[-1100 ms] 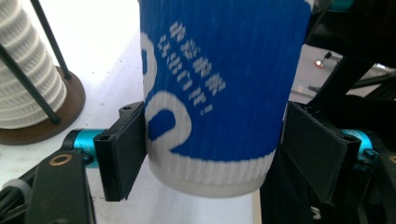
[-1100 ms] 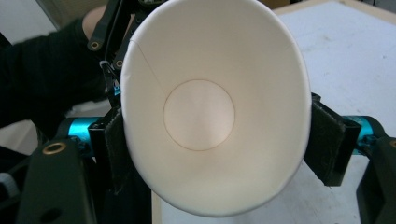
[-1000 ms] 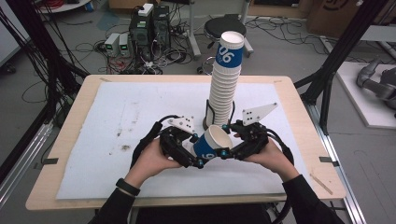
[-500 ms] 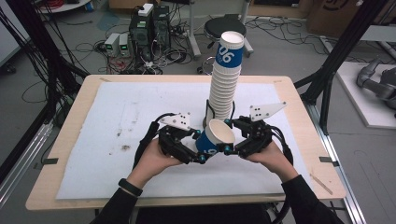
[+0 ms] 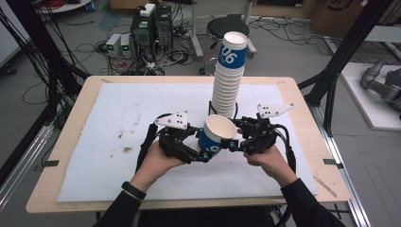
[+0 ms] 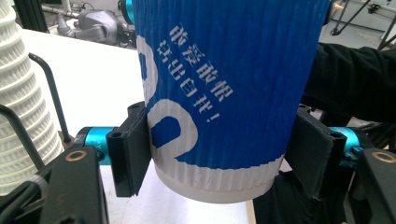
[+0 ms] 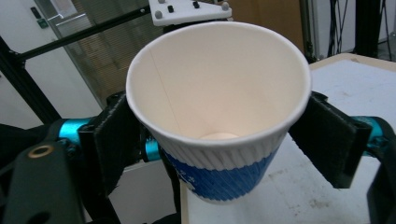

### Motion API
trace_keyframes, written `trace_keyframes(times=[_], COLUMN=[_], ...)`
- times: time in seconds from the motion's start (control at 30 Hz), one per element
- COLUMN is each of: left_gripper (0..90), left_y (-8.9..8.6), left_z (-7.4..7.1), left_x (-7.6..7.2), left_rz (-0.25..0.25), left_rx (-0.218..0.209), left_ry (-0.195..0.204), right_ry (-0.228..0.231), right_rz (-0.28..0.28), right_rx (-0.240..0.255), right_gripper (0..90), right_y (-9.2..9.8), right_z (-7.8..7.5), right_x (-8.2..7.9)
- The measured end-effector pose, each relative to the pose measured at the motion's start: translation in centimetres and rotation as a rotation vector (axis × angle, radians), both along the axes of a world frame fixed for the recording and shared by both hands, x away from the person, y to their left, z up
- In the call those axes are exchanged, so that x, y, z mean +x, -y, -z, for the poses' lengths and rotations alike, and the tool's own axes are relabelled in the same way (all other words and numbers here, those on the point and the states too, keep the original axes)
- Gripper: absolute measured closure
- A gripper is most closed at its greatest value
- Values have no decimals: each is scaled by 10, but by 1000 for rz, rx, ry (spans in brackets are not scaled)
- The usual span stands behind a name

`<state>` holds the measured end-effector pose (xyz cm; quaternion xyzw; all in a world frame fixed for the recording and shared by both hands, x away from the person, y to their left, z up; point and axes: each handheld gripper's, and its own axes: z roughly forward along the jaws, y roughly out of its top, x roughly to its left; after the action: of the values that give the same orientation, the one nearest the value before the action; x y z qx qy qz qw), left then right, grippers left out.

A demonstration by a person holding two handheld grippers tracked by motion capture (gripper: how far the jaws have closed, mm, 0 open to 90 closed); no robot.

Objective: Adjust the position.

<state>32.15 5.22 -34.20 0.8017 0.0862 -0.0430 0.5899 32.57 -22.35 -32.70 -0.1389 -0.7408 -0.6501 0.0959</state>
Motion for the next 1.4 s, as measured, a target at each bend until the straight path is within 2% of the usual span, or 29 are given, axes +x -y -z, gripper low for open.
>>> trace_keyframes(times=[0.23,0.37,0.4,0.43,0.53,0.63,0.7,0.73,0.77,0.83,1.0,1.1,1.17,1.4], left_gripper=[299,294,290,283,230,215,215,215,215,223,263,272,273,278], left_y=[5,5,5,5,10,14,15,16,17,17,17,17,16,16], left_z=[4,5,4,4,3,2,2,2,3,3,5,6,6,6], left_x=[0,0,-1,-1,-2,-4,-4,-4,-5,-5,-4,-4,-4,-4], left_rz=[4,7,3,3,-2,-16,-17,-19,-26,-24,-33,-28,-28,-16], left_rx=[-20,-10,11,11,61,95,107,119,112,118,126,108,83,65], left_ry=[-24,-31,-27,-27,-27,-31,-27,-24,-36,-34,-18,-21,-34,-26], right_ry=[10,14,24,24,61,99,126,126,151,156,159,147,137,131], right_rz=[7,9,5,5,15,17,14,14,18,18,16,18,25,28], right_rx=[6,-4,-16,-16,-64,-107,-143,-143,-174,-189,-198,-197,-182,-141], right_gripper=[215,227,230,230,234,237,238,238,238,239,239,226,214,211], right_y=[-2,-2,-3,-3,-5,-7,-9,-9,-11,-11,-12,-13,-13,-13], right_z=[2,2,2,2,0,-2,-3,-3,-5,-5,-5,-5,-5,-3], right_x=[-1,-1,-1,-1,-3,-6,-8,-8,-10,-11,-11,-11,-11,-11])
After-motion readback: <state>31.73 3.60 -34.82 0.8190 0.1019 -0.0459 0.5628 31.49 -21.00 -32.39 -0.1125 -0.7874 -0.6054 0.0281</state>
